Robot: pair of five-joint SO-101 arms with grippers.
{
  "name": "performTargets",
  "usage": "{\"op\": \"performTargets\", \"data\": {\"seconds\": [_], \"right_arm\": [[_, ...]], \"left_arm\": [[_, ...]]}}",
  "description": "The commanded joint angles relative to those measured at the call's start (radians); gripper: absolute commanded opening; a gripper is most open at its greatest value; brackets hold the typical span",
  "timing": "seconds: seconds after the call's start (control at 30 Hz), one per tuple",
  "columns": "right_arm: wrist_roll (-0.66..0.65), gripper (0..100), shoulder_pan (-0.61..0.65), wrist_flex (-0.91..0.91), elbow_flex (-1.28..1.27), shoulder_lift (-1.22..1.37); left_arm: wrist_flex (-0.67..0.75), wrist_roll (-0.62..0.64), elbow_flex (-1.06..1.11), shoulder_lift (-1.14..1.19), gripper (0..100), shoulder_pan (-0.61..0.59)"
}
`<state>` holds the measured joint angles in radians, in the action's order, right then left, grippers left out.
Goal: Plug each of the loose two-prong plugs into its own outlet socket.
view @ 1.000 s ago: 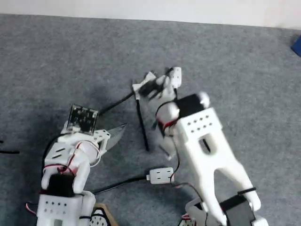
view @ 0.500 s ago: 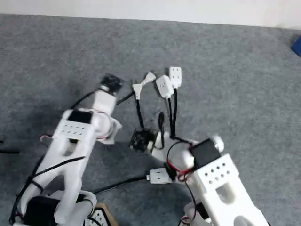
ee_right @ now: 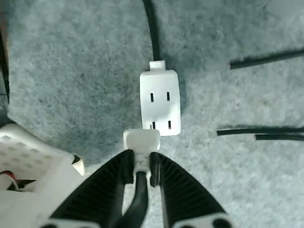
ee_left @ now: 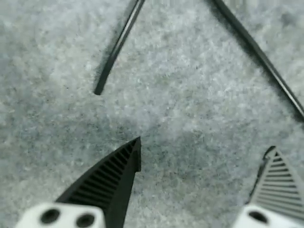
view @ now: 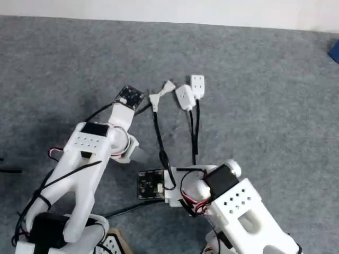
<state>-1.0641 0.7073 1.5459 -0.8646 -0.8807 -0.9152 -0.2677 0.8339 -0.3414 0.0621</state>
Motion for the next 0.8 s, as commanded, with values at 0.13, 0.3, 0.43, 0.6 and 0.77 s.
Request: {"op": "performTargets", "data": {"seconds": [0.13, 0.3, 0.43, 0.6, 0.77], "right_arm": [[-0.058, 0.6, 0.008, -0.065, 0.002, -0.012], [-0.094, 0.6, 0.005, -0.068, 0.001, -0.010], [-0.144, 0.6, -0.054, -0.070, -0.001, -0.010], [-0.187, 0.6, -0.102, -0.117, -0.039, -0.010], [-0.184, 0.6, -0.082, -0.185, -0.142, -0.010]], "left_arm": [[0.026, -0.009, -0.038, 0.002, 38, -0.005], [0.031, -0.009, -0.036, 0.002, 38, -0.005], [0.031, -0.009, -0.036, 0.002, 38, -0.005], [0.031, -0.009, -0.036, 0.002, 38, -0.005], [0.031, -0.009, -0.036, 0.001, 38, -0.007]]}}
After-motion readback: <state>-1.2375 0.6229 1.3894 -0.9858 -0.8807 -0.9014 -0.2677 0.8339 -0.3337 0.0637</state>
